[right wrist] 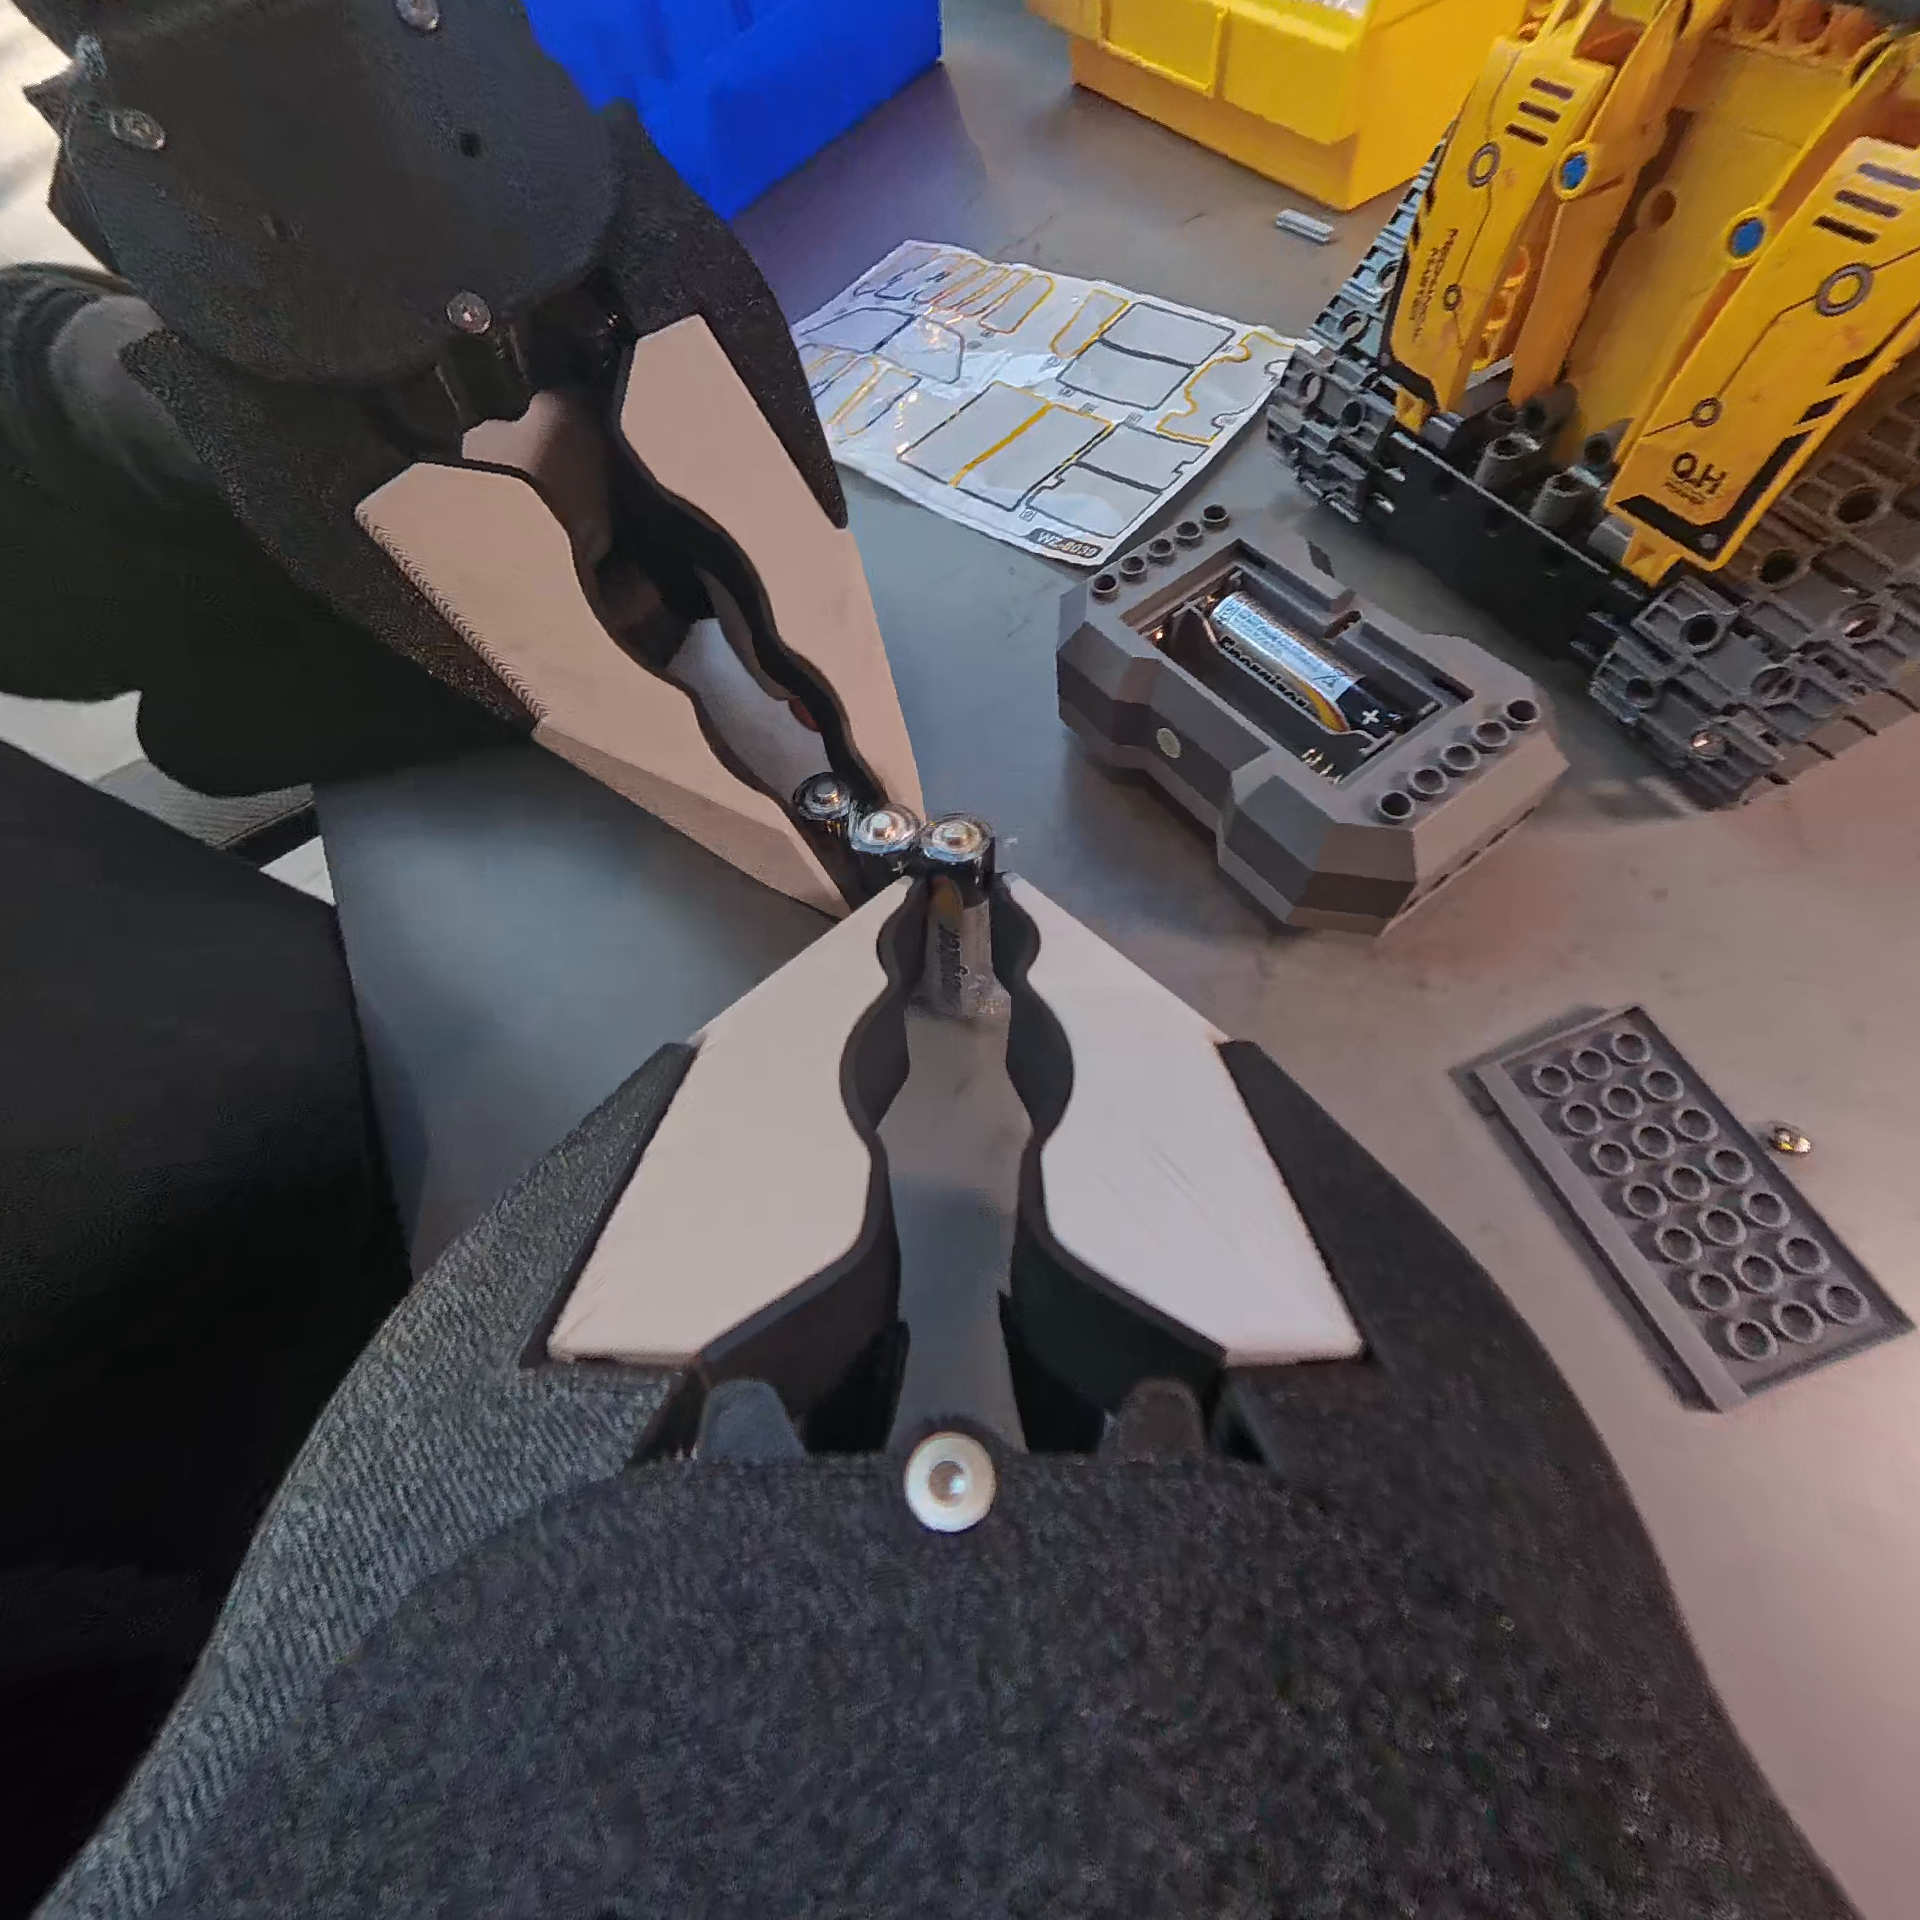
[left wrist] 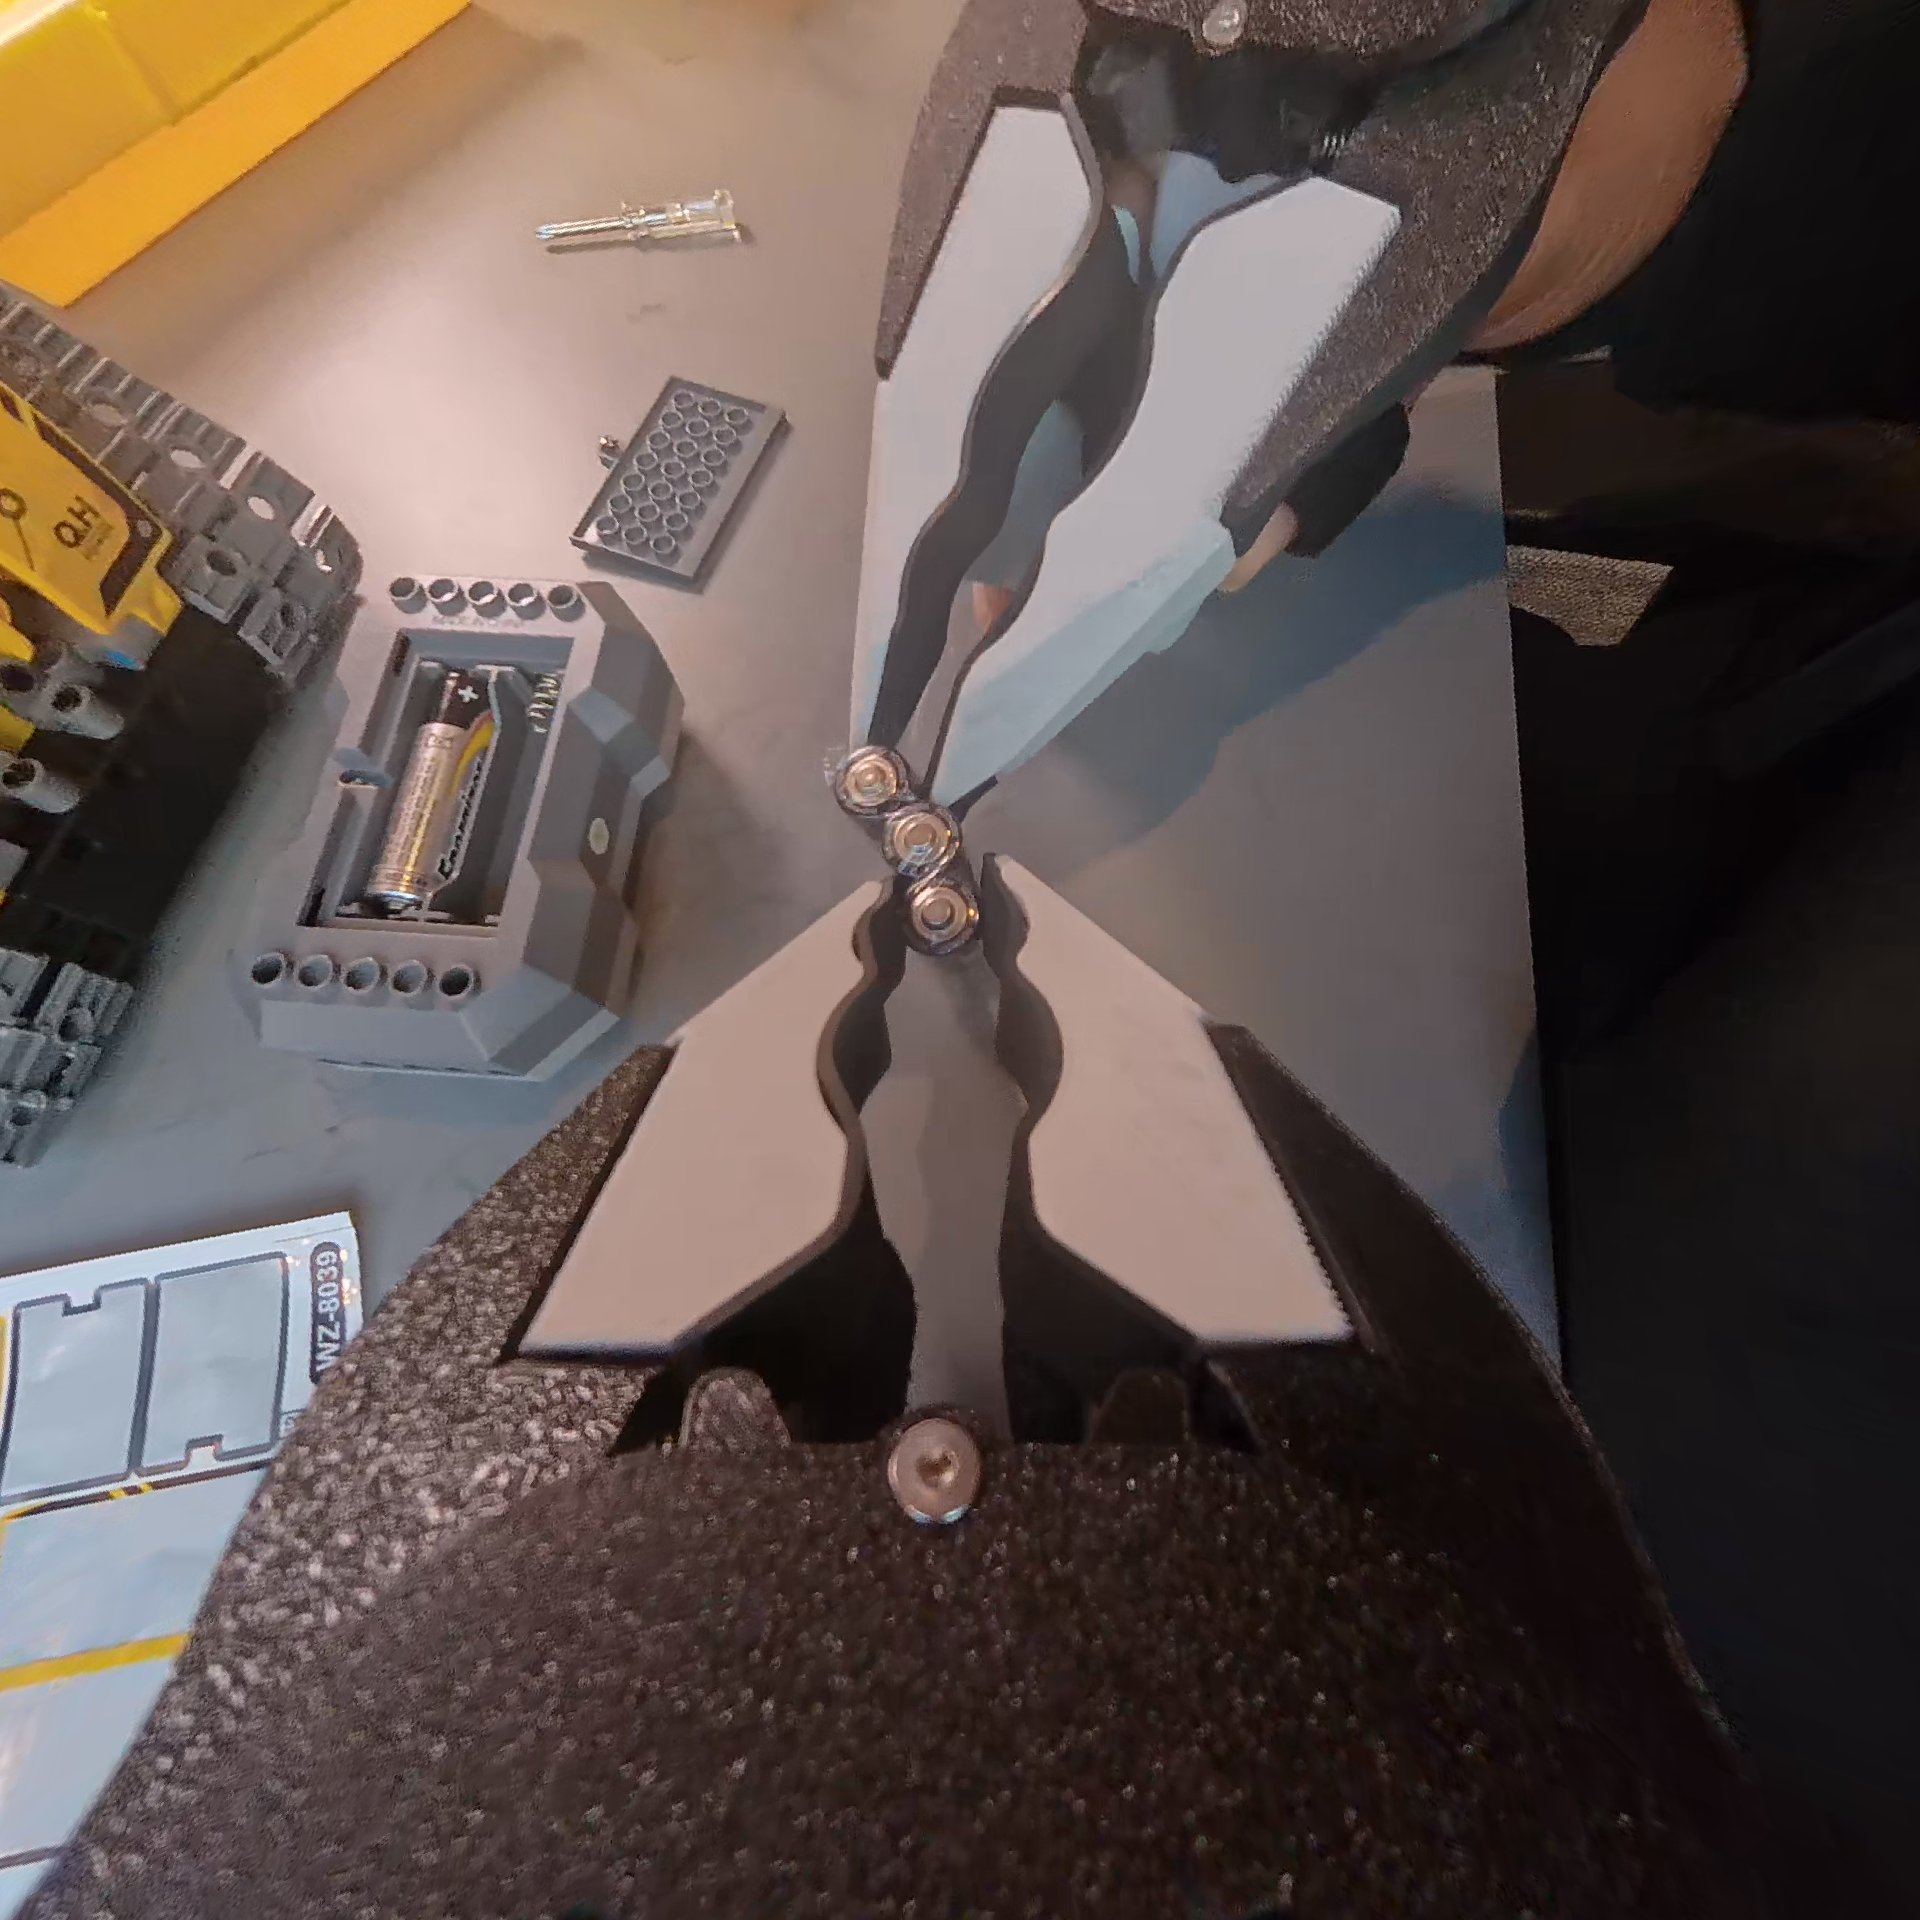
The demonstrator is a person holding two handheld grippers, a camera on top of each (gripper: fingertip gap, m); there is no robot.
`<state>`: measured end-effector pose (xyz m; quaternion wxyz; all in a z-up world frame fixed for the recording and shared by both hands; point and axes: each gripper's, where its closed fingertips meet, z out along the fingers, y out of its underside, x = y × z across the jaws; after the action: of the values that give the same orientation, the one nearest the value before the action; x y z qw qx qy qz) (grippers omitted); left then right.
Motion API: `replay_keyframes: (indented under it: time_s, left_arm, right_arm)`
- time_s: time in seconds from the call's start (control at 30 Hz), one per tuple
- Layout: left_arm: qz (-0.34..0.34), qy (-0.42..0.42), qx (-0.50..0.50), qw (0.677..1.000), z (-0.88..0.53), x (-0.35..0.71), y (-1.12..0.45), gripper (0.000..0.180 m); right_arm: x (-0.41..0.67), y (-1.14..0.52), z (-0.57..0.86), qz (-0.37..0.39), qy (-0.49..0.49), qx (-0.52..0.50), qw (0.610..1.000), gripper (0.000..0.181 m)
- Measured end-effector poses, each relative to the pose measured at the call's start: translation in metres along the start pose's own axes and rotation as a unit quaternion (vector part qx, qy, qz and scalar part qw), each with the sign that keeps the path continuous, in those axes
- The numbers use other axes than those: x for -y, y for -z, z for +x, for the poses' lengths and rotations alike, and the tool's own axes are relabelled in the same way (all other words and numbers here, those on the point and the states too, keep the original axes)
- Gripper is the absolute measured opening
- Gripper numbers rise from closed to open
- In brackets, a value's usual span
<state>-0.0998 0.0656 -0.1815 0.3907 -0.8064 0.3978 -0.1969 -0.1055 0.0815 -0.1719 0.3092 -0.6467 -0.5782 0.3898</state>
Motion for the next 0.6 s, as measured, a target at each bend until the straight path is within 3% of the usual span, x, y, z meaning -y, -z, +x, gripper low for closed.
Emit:
replay_keyframes:
  time_s: [0.13,0.33,0.47,0.6]
  left_arm:
    - [-0.002,-0.024,0.007,1.000,-0.002,-0.001,0.001,0.013]
    - [-0.004,-0.021,0.034,0.999,-0.007,-0.005,0.002,0.012]
    - [-0.001,-0.037,0.028,0.999,-0.004,-0.004,0.002,0.012]
    - [-0.001,-0.093,0.023,0.995,0.003,-0.001,0.000,0.014]
  right_arm:
    - [0.002,-0.002,0.001,-0.022,0.011,-0.006,1.000,0.010]
    - [0.007,-0.012,0.006,0.036,-0.073,-0.055,0.995,0.002]
    - [0.007,-0.010,0.004,0.034,-0.053,-0.066,0.996,0.001]
    - [0.002,0.001,0.003,0.001,-0.016,-0.008,1.000,0.016]
